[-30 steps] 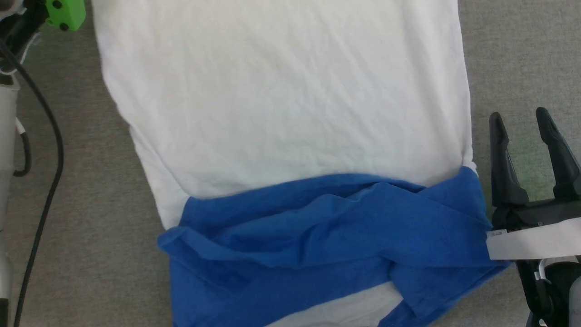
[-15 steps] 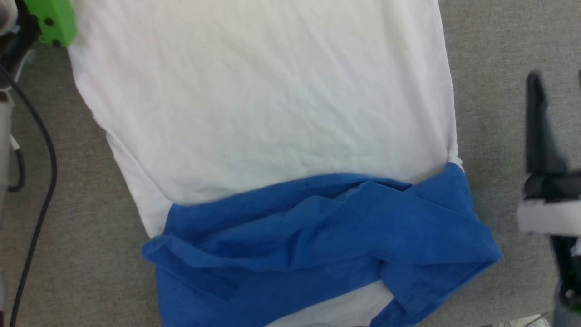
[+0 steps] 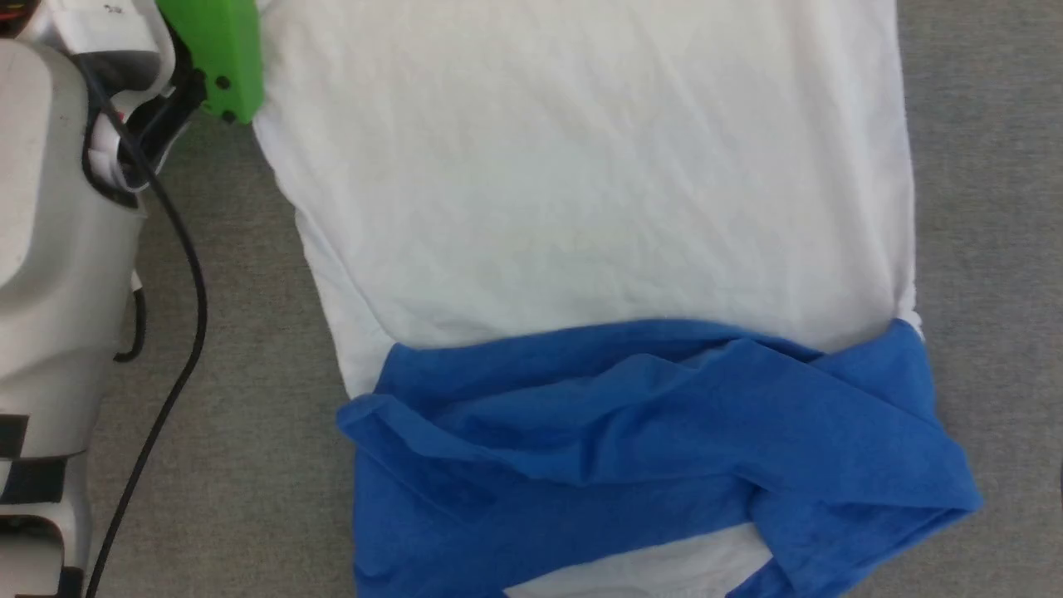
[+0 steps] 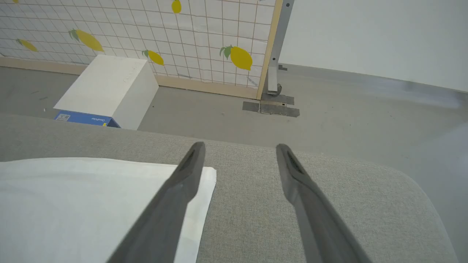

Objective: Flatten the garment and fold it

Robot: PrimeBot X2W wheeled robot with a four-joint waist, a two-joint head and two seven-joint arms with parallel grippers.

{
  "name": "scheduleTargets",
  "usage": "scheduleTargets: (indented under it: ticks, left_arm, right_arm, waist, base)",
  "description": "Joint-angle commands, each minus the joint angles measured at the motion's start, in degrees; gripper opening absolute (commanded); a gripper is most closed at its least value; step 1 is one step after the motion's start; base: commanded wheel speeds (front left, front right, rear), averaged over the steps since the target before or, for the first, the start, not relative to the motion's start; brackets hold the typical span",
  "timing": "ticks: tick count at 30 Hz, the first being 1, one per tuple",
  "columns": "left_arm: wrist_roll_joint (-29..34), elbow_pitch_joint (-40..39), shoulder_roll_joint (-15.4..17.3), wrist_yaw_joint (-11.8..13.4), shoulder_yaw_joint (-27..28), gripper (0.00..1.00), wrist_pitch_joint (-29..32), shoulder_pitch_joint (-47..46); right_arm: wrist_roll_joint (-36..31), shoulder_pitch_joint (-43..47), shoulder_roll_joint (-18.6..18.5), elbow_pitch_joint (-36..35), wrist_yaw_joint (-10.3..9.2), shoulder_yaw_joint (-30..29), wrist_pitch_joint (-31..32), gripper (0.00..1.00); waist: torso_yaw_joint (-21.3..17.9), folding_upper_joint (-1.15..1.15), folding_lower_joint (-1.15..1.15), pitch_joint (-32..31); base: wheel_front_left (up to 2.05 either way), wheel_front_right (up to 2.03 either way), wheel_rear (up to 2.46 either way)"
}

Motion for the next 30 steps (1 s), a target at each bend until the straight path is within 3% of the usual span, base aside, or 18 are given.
scheduleTargets:
  ticks: [1, 7, 17, 18, 20, 30]
  left_arm:
    - [0.14, 0.35, -0.69, -0.39, -0.72, 0.00, -0.08, -0.60]
    - [0.28, 1.04, -3.59, -0.90, -3.19, 0.00, -0.96, -2.67]
    - [-0.30, 2.87, -5.99, -1.61, -5.73, 0.00, -2.91, -5.02]
    - [-0.33, 3.08, -6.02, -1.66, -5.92, 0.00, -3.07, -5.17]
    - [-0.52, 3.62, -6.17, -1.73, -6.10, 0.00, -3.65, -5.43]
    - [-1.01, 6.27, -6.58, -1.29, -4.00, 0.00, -11.34, -7.53]
  right_arm:
    - [-2.29, -2.12, 0.93, 2.76, -0.08, 0.08, 0.71, 1.00]
    - [-10.60, -4.87, 3.83, 14.29, -0.08, -1.45, 4.21, 1.00]
    - [-16.29, -5.44, 5.10, 20.68, -0.08, -5.70, 1.50, 1.00]
    - [-16.68, -5.43, 5.24, 21.04, -0.08, -6.34, 1.28, 0.75]
    - [-17.47, -5.49, 5.78, 21.65, -0.08, -7.62, 0.77, 0.00]
    - [-18.02, -7.28, 6.06, 21.18, -0.08, -10.46, -3.63, 0.00]
  waist:
    - [2.04, 0.00, -0.01, 1.83]
    - [5.75, 0.00, -0.01, 4.52]
    - [9.50, 0.00, -0.01, 7.40]
    - [9.61, 0.00, -0.01, 7.52]
    - [9.76, 0.00, -0.01, 7.61]
    - [9.10, 0.00, -0.01, 4.82]
  base:
    - [0.00, 0.00, 0.00]
    - [0.00, 0.00, 0.00]
    - [0.00, 0.00, 0.00]
    - [0.00, 0.00, 0.00]
    - [0.00, 0.00, 0.00]
    - [0.00, 0.00, 0.00]
